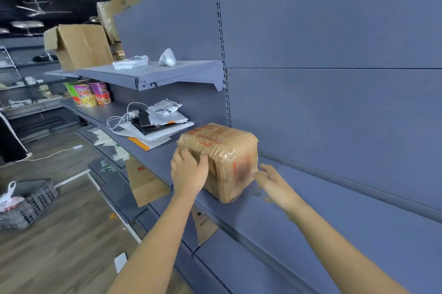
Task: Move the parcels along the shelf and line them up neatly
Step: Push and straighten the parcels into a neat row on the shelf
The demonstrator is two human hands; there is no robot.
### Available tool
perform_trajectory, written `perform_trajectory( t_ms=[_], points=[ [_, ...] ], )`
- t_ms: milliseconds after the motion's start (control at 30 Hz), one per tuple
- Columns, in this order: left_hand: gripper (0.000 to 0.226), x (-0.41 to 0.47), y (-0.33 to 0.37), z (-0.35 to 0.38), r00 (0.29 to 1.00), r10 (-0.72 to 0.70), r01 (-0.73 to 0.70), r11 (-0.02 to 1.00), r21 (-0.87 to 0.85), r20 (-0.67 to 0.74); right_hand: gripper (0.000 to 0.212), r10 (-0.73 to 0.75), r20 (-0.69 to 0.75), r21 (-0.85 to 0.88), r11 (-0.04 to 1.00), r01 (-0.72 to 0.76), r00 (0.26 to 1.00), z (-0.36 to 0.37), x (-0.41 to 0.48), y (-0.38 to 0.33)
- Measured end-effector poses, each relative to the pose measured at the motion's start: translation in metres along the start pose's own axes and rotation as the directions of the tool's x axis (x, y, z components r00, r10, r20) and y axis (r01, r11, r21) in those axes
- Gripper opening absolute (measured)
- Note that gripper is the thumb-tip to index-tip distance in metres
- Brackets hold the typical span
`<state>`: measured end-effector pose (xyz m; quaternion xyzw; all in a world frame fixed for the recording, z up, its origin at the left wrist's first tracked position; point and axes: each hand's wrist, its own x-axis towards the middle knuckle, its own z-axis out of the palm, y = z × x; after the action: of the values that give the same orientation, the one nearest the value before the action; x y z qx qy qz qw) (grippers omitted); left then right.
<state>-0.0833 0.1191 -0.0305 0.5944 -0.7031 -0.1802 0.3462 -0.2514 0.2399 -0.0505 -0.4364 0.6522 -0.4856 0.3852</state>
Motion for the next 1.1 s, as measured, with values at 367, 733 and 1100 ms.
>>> perform_trajectory(
  t_ms=[367,733,1100],
  points=[
    [0.066,0.102,-0.030,-0.005,0.941,-0.112,0.247,0.871,-0.425,0.318,0.060,0.141,-0.078,0.393,0.914,-0.100,0.987,0.049,0.039,-0.026],
    [0.047,0.087,-0.004,0.005,0.890,0.107,0.271,0.658,-0.703,0.444,0.038,0.125,-0.553,0.417,0.897,0.144,0.824,0.049,-0.002,-0.029],
    [0.049,-0.049,0.078,0.008,0.605,0.384,0.507,0.491,-0.709,0.698,0.046,0.022,-0.857,0.287,0.850,0.442,0.514,-0.042,-0.153,0.000]
  ],
)
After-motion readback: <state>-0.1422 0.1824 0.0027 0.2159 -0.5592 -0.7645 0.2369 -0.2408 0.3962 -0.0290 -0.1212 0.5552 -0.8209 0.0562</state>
